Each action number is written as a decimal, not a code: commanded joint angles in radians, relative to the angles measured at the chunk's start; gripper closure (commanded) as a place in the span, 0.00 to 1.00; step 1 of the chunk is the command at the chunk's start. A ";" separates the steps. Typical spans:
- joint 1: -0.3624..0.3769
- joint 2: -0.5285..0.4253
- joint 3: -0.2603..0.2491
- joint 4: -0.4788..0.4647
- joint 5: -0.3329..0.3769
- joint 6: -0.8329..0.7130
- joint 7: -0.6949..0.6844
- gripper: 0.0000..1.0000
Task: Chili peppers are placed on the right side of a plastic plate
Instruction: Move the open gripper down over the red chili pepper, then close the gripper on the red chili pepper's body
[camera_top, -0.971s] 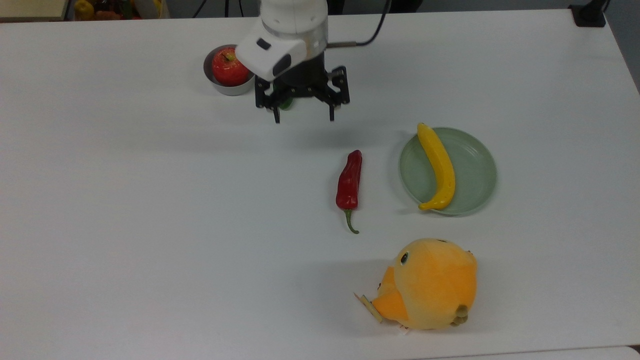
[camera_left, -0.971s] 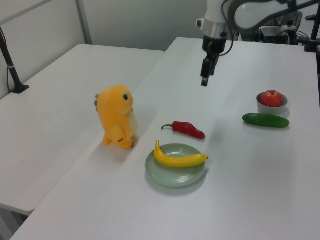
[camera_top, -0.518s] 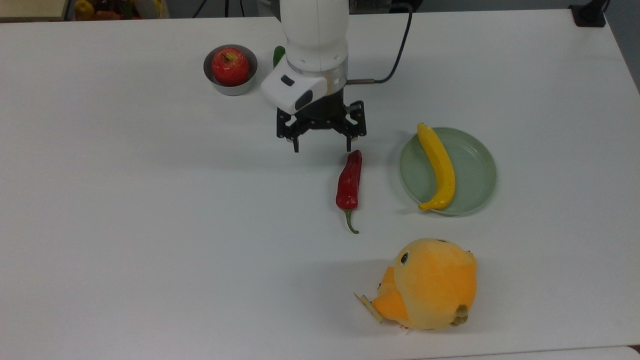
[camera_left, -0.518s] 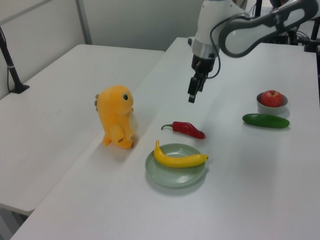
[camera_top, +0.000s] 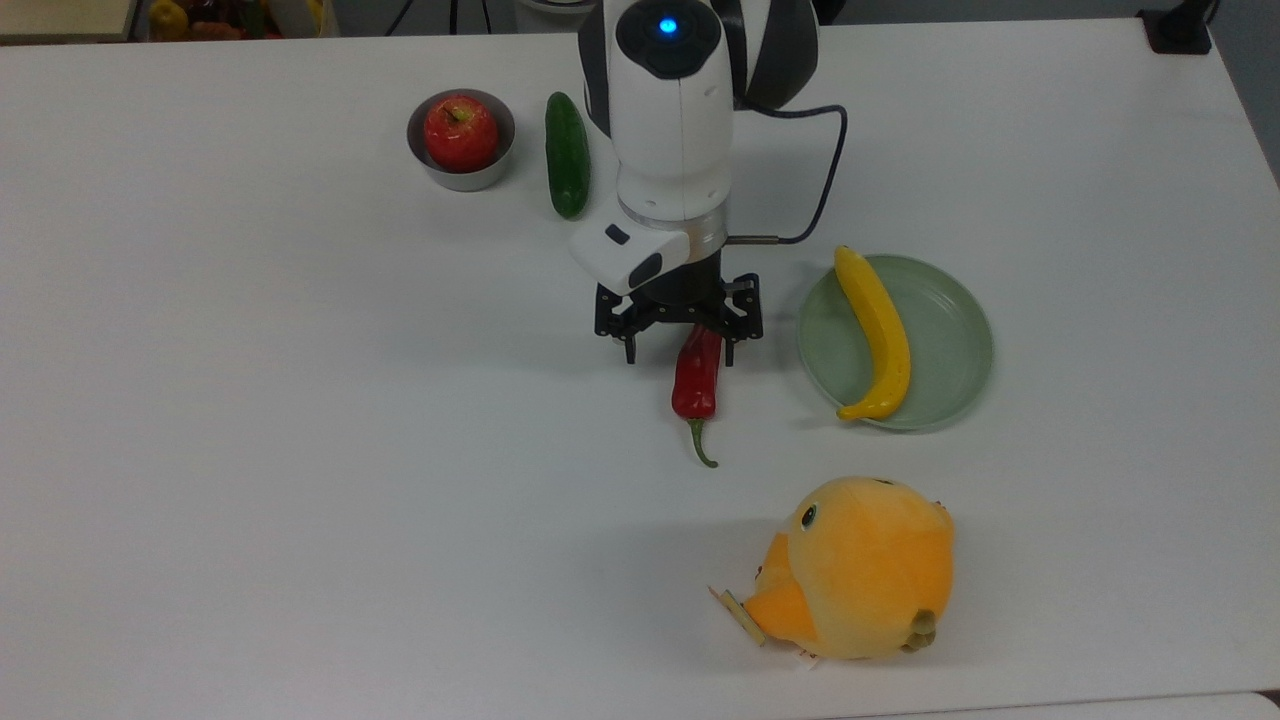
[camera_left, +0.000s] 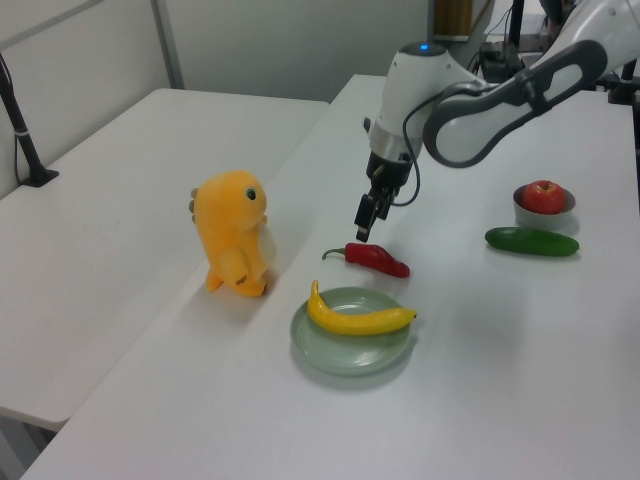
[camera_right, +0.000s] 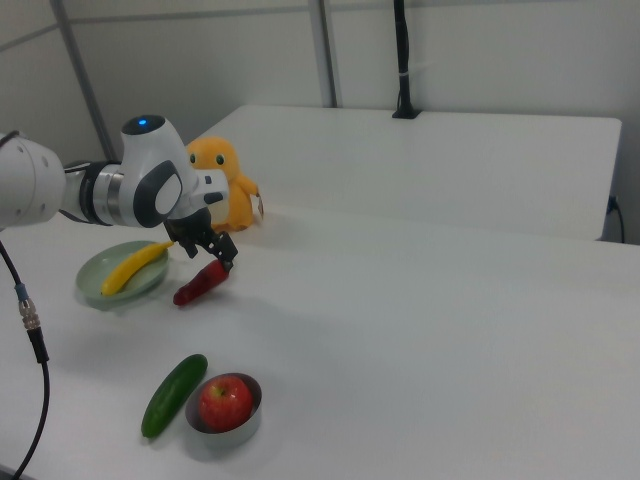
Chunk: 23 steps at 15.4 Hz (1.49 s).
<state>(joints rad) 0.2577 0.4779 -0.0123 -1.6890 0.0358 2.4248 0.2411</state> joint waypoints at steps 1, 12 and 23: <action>0.023 0.022 0.005 -0.008 -0.028 0.045 0.047 0.00; 0.023 0.024 0.015 -0.027 -0.163 0.033 0.038 0.88; 0.015 -0.074 0.037 -0.052 -0.180 -0.133 0.035 1.00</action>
<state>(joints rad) 0.2770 0.4941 0.0051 -1.6919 -0.1244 2.3808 0.2629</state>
